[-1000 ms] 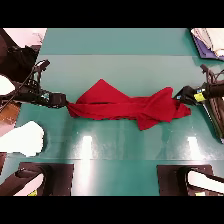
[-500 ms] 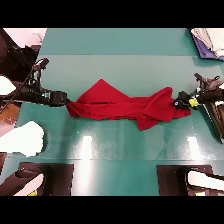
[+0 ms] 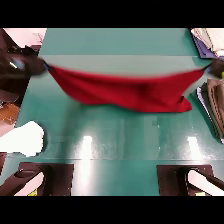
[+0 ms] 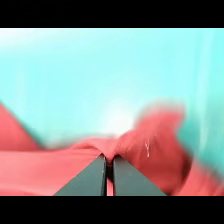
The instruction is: Fold the shirts.
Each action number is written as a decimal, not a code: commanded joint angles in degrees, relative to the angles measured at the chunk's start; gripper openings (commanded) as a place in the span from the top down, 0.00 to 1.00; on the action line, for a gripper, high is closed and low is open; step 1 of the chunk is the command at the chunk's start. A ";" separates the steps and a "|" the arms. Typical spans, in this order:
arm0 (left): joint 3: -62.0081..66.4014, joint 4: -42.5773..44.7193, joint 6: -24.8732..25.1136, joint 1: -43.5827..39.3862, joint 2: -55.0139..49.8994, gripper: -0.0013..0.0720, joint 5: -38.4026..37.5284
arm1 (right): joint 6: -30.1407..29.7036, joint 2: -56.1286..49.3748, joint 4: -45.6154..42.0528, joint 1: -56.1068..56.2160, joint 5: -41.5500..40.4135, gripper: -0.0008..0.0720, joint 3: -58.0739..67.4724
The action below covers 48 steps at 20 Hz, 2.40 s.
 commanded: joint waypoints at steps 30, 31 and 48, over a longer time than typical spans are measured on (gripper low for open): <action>14.21 -9.27 -0.55 4.52 -31.12 0.95 -10.75 | 11.72 -28.26 -11.32 7.06 26.58 0.97 29.40; 14.21 -9.33 -0.48 4.52 -34.62 0.95 -8.57 | 11.72 -31.43 -11.30 7.50 24.74 0.97 29.40; 14.29 0.63 13.84 -2.08 -44.04 0.95 -6.21 | 6.69 -30.25 -23.37 10.03 9.64 0.97 14.40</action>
